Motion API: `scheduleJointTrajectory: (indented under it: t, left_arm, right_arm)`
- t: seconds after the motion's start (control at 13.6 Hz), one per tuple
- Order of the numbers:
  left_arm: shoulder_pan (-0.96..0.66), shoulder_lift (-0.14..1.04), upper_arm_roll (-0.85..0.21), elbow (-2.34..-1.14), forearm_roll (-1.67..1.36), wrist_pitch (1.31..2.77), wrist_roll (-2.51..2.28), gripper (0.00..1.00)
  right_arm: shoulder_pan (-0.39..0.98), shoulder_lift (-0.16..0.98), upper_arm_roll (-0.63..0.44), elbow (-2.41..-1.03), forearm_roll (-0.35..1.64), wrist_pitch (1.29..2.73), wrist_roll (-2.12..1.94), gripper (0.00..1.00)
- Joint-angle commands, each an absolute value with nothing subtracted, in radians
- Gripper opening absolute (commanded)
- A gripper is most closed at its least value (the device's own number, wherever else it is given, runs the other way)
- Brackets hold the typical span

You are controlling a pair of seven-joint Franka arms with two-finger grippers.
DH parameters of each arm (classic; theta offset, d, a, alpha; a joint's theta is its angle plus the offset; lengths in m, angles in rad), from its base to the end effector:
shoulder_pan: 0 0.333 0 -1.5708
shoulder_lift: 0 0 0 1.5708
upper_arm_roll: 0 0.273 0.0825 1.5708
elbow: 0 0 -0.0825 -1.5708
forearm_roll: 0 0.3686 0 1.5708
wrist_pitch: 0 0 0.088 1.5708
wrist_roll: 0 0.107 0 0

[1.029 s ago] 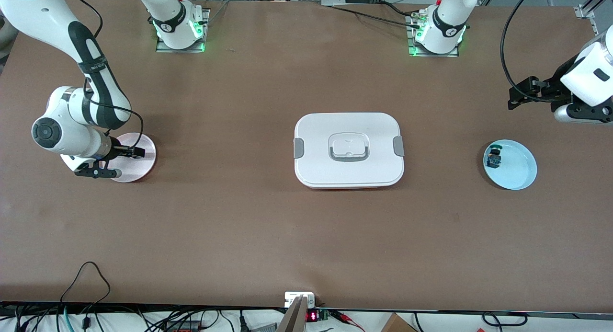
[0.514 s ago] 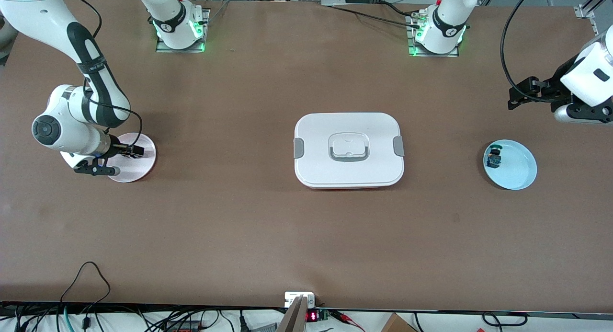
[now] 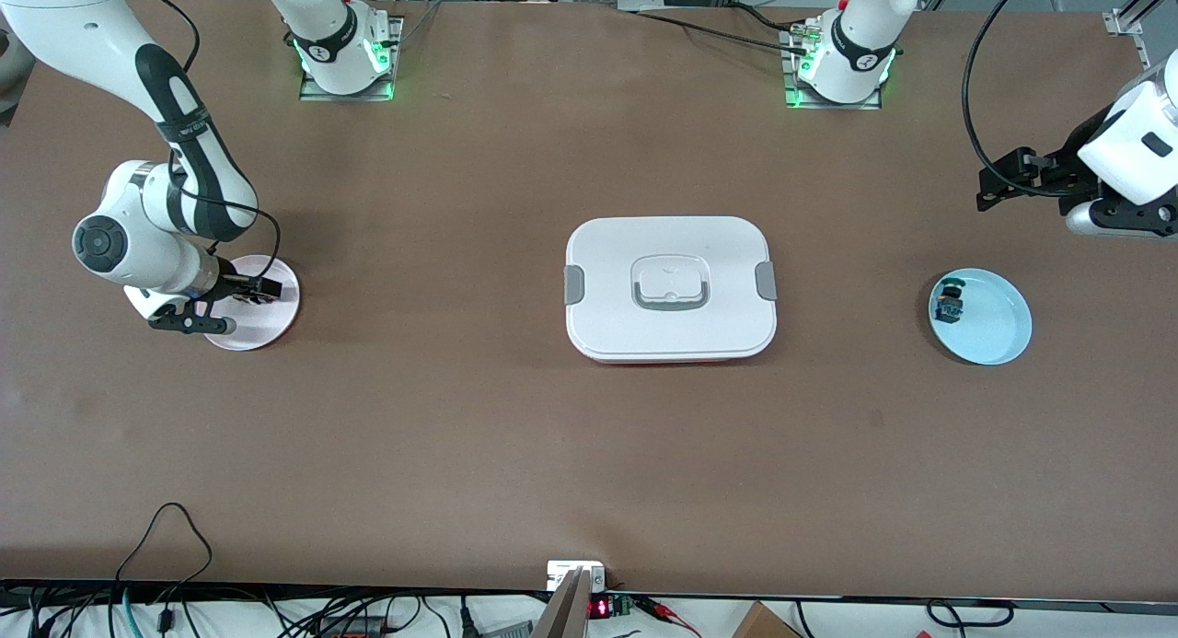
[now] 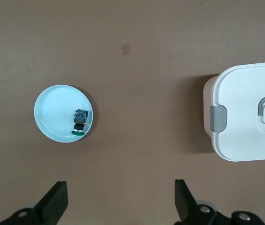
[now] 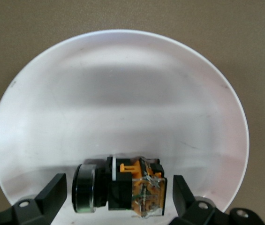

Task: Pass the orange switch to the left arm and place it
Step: 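Lift the orange switch off the white plate with the right gripper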

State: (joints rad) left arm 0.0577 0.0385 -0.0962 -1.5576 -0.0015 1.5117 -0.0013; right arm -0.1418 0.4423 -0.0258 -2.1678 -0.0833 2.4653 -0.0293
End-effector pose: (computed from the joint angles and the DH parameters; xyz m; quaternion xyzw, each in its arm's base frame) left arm 0.5418 -0.0201 0.5618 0.9989 -0.0186 -0.0421 0.0018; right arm 0.5136 -0.0875 0.1500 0.9964 -0.0338 -0.0749 0.0220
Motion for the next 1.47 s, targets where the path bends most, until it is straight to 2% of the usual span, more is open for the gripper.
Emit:
scheduleJointTrajectory:
  t: [0.0,0.22,0.44,0.51,0.73,0.81,1.1,1.4]
  left_arm:
    - [0.074,0.051,-0.101,-1.532,0.029,1.491,-0.006,1.0]
    - [0.075,0.051,-0.1,-1.534,0.029,1.493,-0.005,1.0]
    - [0.075,0.052,-0.101,-1.532,0.029,1.496,-0.005,1.0]
    - [0.074,0.052,-0.101,-1.532,0.029,1.497,-0.005,1.0]
    - [0.075,0.052,-0.101,-1.532,0.028,1.496,-0.005,1.0]
    - [0.075,0.051,-0.101,-1.532,0.028,1.496,-0.005,1.0]
    - [0.075,0.051,-0.101,-1.531,0.028,1.496,-0.005,1.0]
    - [0.075,0.051,-0.101,-1.531,0.028,1.496,-0.005,1.0]
  right_arm:
    - [-0.158,0.439,-0.017,-2.183,-0.087,2.488,-0.035,1.0]
    - [-0.158,0.439,-0.017,-2.184,-0.087,2.488,-0.035,1.0]
    - [-0.158,0.445,-0.017,-2.184,-0.087,2.482,-0.037,0.82]
    - [-0.158,0.445,-0.017,-2.184,-0.089,2.48,-0.04,0.55]
    - [-0.158,0.442,-0.017,-2.18,-0.091,2.479,-0.066,0.26]
    - [-0.158,0.439,-0.017,-2.177,-0.087,2.479,-0.066,0.23]
    - [-0.149,0.402,-0.015,-2.164,-0.086,2.439,-0.066,0.2]
    - [-0.121,0.348,-0.012,-2.067,-0.084,2.251,-0.063,0.19]
